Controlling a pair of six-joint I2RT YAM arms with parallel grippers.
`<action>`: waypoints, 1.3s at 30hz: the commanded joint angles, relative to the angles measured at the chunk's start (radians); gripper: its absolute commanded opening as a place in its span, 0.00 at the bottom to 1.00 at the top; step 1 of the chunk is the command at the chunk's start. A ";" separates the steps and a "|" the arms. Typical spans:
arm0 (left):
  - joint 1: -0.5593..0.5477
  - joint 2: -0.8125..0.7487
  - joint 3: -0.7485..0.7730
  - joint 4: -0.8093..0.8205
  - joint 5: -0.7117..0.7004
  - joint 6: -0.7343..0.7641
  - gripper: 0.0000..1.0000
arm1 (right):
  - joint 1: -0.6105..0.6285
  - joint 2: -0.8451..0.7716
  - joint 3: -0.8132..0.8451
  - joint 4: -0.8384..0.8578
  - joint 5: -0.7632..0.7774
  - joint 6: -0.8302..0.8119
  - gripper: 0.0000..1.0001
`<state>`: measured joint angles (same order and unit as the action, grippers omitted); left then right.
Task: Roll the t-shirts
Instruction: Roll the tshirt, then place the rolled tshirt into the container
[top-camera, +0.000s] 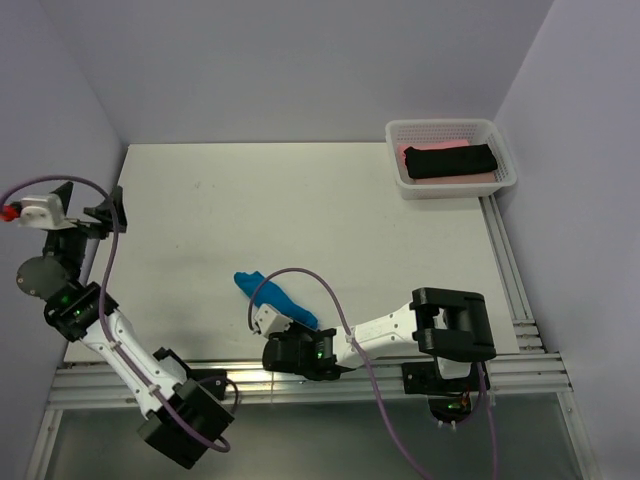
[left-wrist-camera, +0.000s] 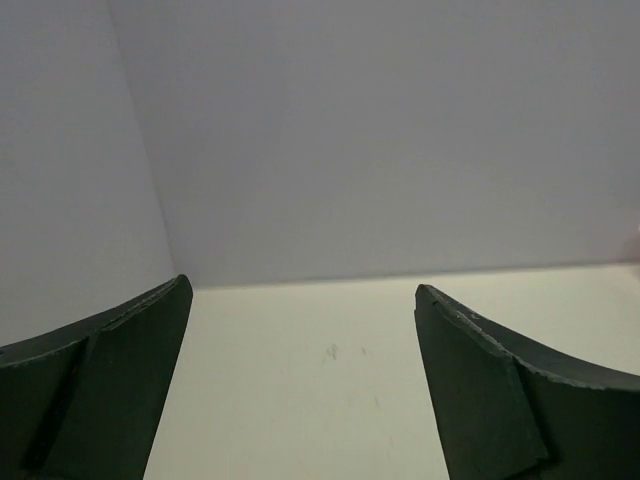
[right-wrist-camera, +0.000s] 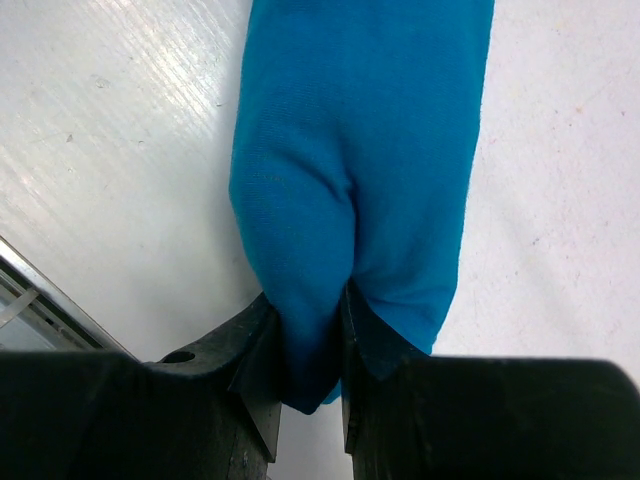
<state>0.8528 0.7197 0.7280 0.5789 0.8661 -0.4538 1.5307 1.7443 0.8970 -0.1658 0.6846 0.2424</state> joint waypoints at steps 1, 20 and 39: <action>-0.081 0.037 -0.090 -0.097 0.028 0.330 0.99 | -0.003 0.003 -0.026 -0.054 -0.076 0.044 0.00; -0.514 0.256 -0.246 -0.884 0.065 1.402 1.00 | -0.014 -0.020 -0.046 -0.031 -0.135 0.057 0.00; -0.663 0.244 -0.311 -1.149 0.244 2.108 1.00 | -0.038 -0.028 -0.026 -0.044 -0.192 0.047 0.00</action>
<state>0.2020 0.9375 0.4080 -0.5022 0.9874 1.4616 1.4990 1.7176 0.8902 -0.1650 0.6090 0.2455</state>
